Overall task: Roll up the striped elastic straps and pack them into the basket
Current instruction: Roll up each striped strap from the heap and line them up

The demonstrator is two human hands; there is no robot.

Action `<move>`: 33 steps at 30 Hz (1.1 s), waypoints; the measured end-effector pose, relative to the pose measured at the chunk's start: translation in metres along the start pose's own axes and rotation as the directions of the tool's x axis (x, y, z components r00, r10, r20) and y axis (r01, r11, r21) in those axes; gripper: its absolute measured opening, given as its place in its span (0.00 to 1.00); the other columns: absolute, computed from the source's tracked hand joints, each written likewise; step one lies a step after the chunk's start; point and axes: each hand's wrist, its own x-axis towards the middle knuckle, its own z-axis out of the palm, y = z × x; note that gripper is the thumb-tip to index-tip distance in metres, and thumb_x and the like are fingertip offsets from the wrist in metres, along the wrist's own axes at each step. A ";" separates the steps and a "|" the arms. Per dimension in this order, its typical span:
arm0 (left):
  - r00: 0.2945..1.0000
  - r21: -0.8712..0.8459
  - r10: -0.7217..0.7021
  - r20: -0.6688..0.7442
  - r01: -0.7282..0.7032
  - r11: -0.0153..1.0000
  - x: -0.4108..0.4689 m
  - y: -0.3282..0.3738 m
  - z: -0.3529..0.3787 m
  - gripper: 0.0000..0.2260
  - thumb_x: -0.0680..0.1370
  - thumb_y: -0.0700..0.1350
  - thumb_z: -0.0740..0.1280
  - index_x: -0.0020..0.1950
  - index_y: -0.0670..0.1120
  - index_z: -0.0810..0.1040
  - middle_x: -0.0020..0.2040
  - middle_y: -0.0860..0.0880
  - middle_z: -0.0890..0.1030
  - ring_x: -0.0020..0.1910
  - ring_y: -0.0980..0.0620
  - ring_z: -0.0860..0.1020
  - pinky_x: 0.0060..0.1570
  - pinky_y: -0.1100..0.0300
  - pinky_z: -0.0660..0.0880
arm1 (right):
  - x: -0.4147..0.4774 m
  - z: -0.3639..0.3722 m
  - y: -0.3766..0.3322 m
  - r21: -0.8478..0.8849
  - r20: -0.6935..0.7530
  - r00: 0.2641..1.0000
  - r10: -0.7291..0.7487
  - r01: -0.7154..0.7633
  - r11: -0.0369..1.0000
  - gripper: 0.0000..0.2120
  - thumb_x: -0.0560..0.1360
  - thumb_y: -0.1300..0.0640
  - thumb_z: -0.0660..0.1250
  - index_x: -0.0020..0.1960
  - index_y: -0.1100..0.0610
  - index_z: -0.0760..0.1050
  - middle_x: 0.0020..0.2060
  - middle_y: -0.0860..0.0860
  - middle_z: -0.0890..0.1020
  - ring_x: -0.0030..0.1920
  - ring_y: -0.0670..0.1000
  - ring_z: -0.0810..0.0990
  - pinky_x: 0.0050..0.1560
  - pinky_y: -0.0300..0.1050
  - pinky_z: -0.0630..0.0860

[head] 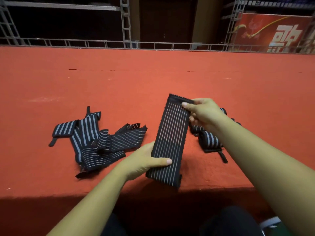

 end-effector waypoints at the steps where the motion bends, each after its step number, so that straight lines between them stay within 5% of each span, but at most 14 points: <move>1: 0.999 -0.070 -0.017 0.036 0.020 0.997 -0.002 -0.002 0.000 0.21 0.74 0.37 0.75 0.65 0.42 0.75 0.55 0.48 0.84 0.55 0.51 0.83 0.53 0.61 0.78 | 0.006 -0.003 0.000 -0.003 -0.038 0.999 -0.019 0.019 1.000 0.06 0.79 0.58 0.70 0.51 0.61 0.78 0.34 0.54 0.79 0.21 0.45 0.71 0.21 0.37 0.67; 4: 0.996 -0.144 -0.057 0.064 0.066 0.987 -0.002 -0.011 0.001 0.16 0.75 0.33 0.72 0.62 0.42 0.75 0.50 0.50 0.85 0.50 0.52 0.83 0.49 0.61 0.78 | 0.021 -0.006 0.001 -0.006 -0.132 0.988 -0.076 0.076 0.997 0.13 0.78 0.57 0.71 0.58 0.64 0.76 0.43 0.59 0.82 0.22 0.47 0.77 0.22 0.38 0.72; 6: 0.999 -0.024 -0.052 0.003 0.052 0.998 0.004 -0.022 0.000 0.15 0.77 0.34 0.70 0.61 0.44 0.74 0.51 0.51 0.84 0.51 0.53 0.83 0.51 0.60 0.78 | 0.028 -0.005 0.002 0.016 -0.169 0.982 -0.079 0.082 0.996 0.23 0.78 0.58 0.71 0.68 0.66 0.70 0.57 0.62 0.78 0.27 0.51 0.82 0.27 0.42 0.80; 8: 0.996 0.106 -0.032 -0.078 0.040 0.994 0.010 -0.037 -0.002 0.16 0.78 0.38 0.71 0.64 0.48 0.73 0.55 0.51 0.84 0.54 0.52 0.83 0.54 0.58 0.79 | 0.034 0.001 0.007 0.000 -0.176 0.980 -0.089 0.090 0.996 0.25 0.78 0.61 0.70 0.71 0.67 0.65 0.60 0.62 0.74 0.33 0.55 0.84 0.36 0.48 0.84; 11: 0.983 0.134 -0.034 -0.179 0.059 0.989 0.013 -0.065 -0.005 0.13 0.81 0.45 0.68 0.62 0.51 0.69 0.49 0.45 0.85 0.49 0.49 0.84 0.54 0.47 0.80 | 0.044 0.014 0.020 -0.057 -0.159 0.982 -0.107 0.099 0.993 0.11 0.80 0.64 0.67 0.60 0.64 0.71 0.52 0.61 0.79 0.35 0.55 0.84 0.43 0.52 0.85; 13: 0.966 0.255 0.038 -0.254 0.029 0.966 0.015 -0.081 -0.005 0.14 0.79 0.50 0.66 0.63 0.54 0.67 0.40 0.51 0.83 0.39 0.55 0.81 0.46 0.50 0.78 | 0.054 0.022 0.033 -0.071 -0.144 0.985 -0.094 0.085 0.994 0.04 0.80 0.66 0.65 0.54 0.62 0.70 0.44 0.58 0.79 0.35 0.55 0.83 0.45 0.54 0.84; 17: 0.951 0.424 0.133 -0.277 -0.003 0.906 0.020 -0.089 0.000 0.16 0.80 0.43 0.66 0.62 0.57 0.64 0.32 0.51 0.72 0.31 0.58 0.69 0.37 0.57 0.67 | 0.077 0.035 0.063 -0.180 -0.115 0.990 -0.086 0.065 0.982 0.09 0.80 0.65 0.65 0.44 0.55 0.70 0.42 0.58 0.80 0.30 0.53 0.82 0.35 0.50 0.82; 22: 0.951 0.380 0.108 -0.290 0.011 0.925 0.021 -0.088 0.001 0.11 0.80 0.47 0.63 0.57 0.58 0.63 0.36 0.40 0.81 0.37 0.40 0.78 0.43 0.43 0.73 | 0.107 0.057 0.088 -0.177 -0.125 0.992 0.001 -0.024 0.984 0.07 0.80 0.64 0.66 0.45 0.55 0.71 0.40 0.58 0.80 0.30 0.53 0.83 0.28 0.46 0.80; 30: 0.940 0.327 0.117 -0.319 -0.007 0.945 0.025 -0.096 0.000 0.13 0.76 0.47 0.62 0.55 0.59 0.61 0.44 0.45 0.84 0.38 0.40 0.80 0.43 0.43 0.77 | 0.151 0.097 0.119 -0.357 -0.212 0.977 -0.006 -0.072 0.931 0.02 0.80 0.63 0.64 0.53 0.59 0.73 0.34 0.58 0.82 0.31 0.53 0.84 0.36 0.51 0.84; 33: 0.939 0.376 0.136 -0.317 -0.008 0.927 0.027 -0.101 -0.001 0.13 0.75 0.48 0.61 0.55 0.60 0.60 0.43 0.41 0.82 0.35 0.43 0.77 0.41 0.42 0.74 | 0.152 0.098 0.140 -0.416 -0.191 0.982 0.016 -0.096 0.904 0.08 0.79 0.62 0.64 0.57 0.60 0.74 0.35 0.56 0.84 0.38 0.53 0.86 0.50 0.54 0.83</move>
